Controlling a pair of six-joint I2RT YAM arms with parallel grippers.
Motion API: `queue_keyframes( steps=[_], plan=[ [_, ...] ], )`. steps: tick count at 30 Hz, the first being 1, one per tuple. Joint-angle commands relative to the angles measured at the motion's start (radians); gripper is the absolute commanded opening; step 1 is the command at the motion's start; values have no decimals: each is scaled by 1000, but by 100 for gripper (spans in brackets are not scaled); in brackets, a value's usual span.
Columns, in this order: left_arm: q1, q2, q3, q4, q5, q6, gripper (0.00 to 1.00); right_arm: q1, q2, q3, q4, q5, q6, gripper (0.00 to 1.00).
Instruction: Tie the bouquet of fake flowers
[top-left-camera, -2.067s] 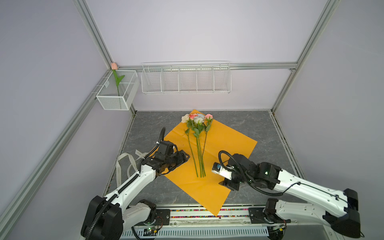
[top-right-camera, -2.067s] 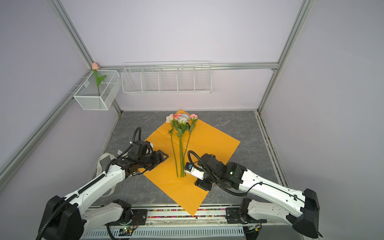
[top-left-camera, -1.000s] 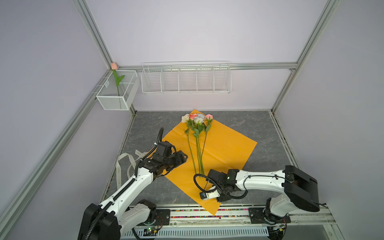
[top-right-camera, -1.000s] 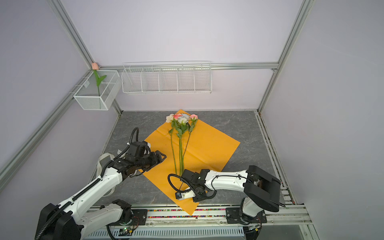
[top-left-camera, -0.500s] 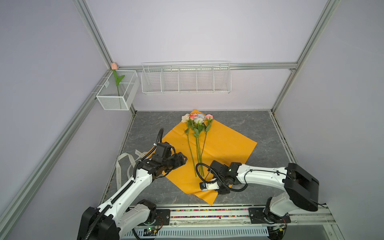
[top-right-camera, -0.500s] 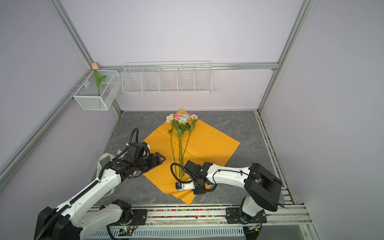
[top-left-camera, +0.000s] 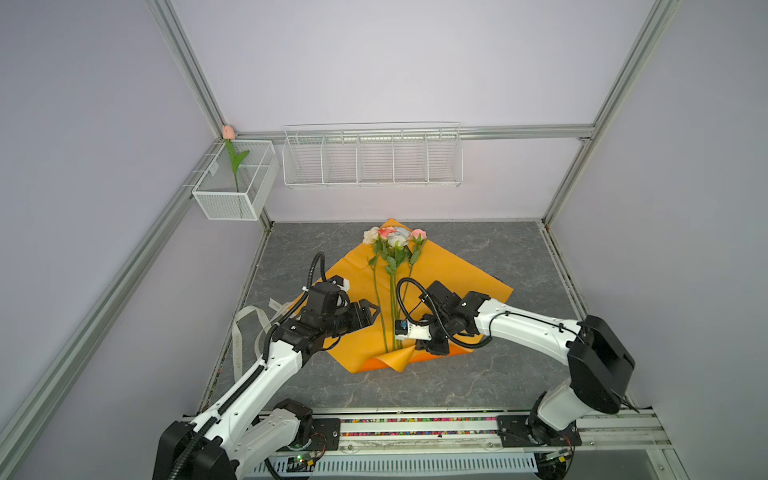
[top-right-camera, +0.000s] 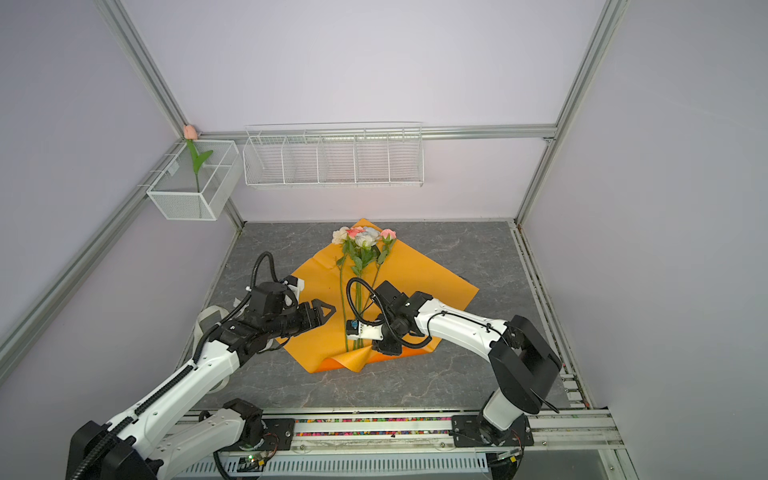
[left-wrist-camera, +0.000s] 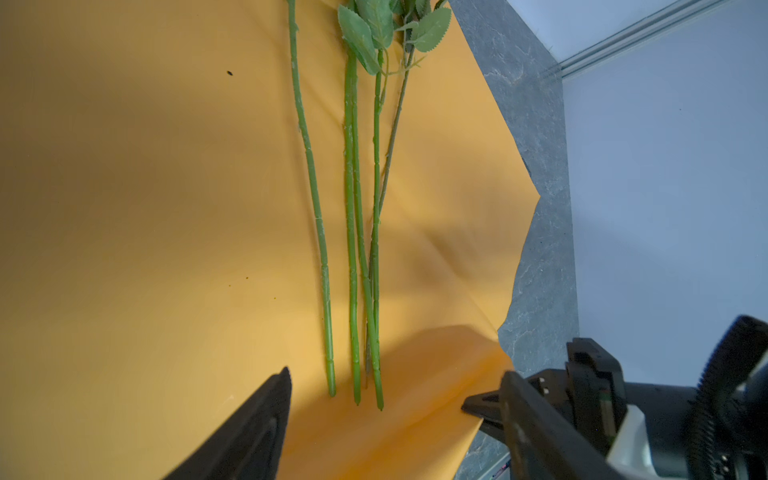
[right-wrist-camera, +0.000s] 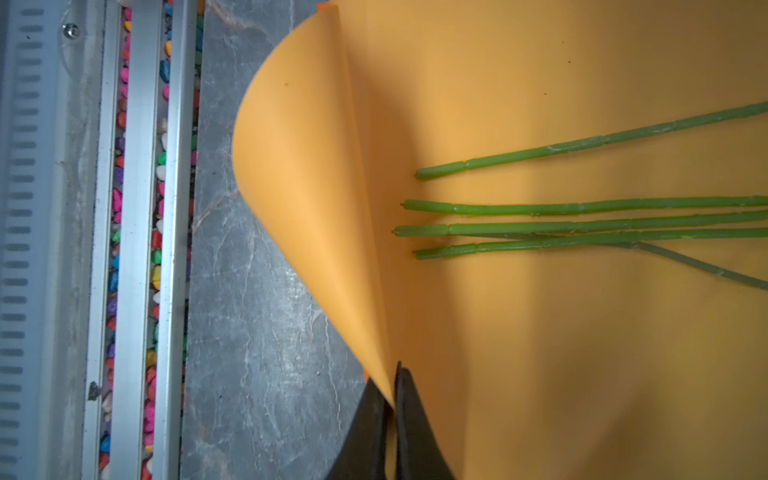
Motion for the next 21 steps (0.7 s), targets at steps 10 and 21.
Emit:
queue_keyframes(
  steps=[10,21],
  plan=[
    [-7,19,-53,-3,94,57,83,-77,115,108,-28,-132,-58,12],
    [-20,-196,-225,0,-86,33,61,-99,163,144,-42,-159,-80,12]
  ],
)
